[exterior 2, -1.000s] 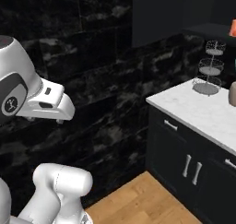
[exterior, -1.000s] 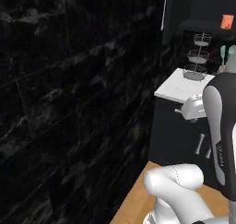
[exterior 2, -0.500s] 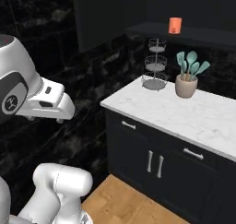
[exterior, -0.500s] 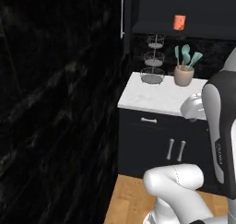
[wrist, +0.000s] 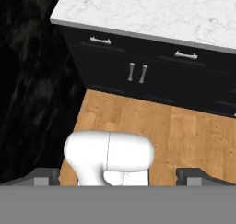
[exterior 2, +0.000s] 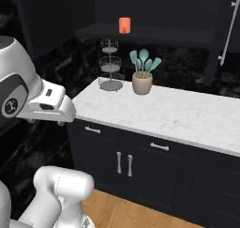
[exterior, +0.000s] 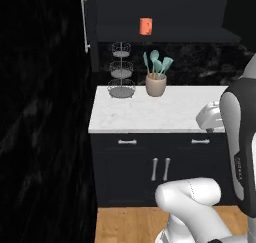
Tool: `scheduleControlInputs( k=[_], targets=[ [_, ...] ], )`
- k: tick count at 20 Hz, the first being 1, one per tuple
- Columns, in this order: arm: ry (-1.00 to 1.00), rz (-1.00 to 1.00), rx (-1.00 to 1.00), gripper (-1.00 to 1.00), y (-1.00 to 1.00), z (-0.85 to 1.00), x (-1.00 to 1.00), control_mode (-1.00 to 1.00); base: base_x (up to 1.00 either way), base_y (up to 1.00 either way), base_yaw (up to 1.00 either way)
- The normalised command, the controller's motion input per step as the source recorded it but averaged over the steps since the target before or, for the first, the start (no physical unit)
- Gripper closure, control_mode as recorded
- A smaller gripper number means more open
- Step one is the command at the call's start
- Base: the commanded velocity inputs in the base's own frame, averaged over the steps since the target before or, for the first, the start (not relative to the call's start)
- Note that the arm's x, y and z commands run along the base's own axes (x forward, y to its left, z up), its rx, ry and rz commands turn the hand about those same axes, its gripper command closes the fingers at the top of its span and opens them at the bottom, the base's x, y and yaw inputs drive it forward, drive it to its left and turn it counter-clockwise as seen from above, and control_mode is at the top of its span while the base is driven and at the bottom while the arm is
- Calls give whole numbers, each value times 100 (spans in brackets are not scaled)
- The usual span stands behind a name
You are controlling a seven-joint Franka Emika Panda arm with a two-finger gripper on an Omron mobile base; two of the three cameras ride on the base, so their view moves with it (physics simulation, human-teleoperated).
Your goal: Gather all objects into one cabinet and sort the glasses and bowls to opposite sides.
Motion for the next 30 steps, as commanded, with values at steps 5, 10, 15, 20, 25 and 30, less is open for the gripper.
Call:
scheduleControlInputs(
  k=[5,10,15,20,25,30],
  targets=[
    [0,0,0,-100,0,0,0,100,51,8,-35],
    [0,0,0,-100,0,0,0,100,64,60,-21],
    [0,0,0,-100,0,0,0,100,61,39,-9],
    [0,0,0,-100,0,0,0,100,57,7,-14],
    [0,0,0,-100,0,0,0,100,38,-27,-2],
    [0,0,0,-100,0,0,0,100,56,-19,0]
  ],
)
